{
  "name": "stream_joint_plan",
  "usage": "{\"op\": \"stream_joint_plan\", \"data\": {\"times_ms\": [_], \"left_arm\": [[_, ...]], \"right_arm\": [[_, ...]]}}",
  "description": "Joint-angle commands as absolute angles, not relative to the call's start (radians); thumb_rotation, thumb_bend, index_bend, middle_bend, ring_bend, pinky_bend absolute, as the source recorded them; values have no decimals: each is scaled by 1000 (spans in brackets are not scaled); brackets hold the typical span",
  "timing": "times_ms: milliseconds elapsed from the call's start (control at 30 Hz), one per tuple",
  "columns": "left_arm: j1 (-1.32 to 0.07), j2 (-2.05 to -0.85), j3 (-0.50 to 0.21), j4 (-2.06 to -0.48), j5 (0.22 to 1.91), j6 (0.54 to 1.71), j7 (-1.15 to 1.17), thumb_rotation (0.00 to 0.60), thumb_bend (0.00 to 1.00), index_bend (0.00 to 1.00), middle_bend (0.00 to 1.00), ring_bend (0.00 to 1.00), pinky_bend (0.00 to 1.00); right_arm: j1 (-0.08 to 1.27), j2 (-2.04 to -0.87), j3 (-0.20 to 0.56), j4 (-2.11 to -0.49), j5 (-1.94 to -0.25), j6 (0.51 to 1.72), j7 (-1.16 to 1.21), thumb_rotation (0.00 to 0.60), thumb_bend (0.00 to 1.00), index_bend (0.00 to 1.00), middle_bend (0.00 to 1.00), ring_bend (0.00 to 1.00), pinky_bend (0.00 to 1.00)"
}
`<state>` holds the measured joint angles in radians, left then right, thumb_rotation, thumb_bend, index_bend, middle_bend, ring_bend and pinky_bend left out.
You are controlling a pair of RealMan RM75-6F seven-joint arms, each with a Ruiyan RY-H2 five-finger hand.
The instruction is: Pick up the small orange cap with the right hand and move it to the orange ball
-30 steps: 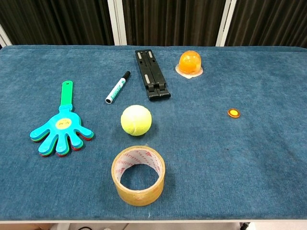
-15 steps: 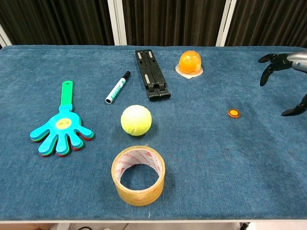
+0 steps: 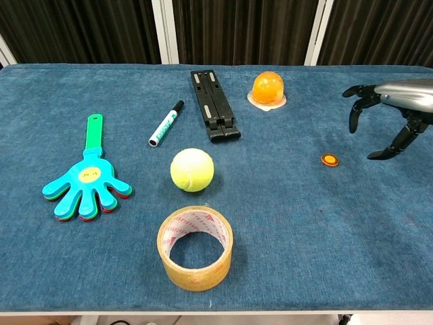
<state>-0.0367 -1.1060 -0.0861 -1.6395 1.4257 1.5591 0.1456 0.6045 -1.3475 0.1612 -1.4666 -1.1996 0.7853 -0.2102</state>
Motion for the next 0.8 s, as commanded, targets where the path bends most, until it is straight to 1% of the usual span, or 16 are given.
{"op": "stream_joint_plan", "data": {"times_ms": [33,300,800], "left_arm": [[-37,-1106,-87,-1639,1424,1558,144,600,231,186,28,15,176],[-38,-1104,-88,-1638,1423,1556,139,600,231,186,28,15,176],[-39,-1103,-88,-1635,1422,1553,133,600,231,186,28,15,176]], "right_arm": [[623,-1363,160,-1453,-1196,774,-210,600,342,468,0,80,47],[672,-1397,154,-1425,-1159,736,-232,600,375,482,0,80,50],[719,-1447,130,-1381,-1107,709,-250,600,374,485,0,80,51]]}}
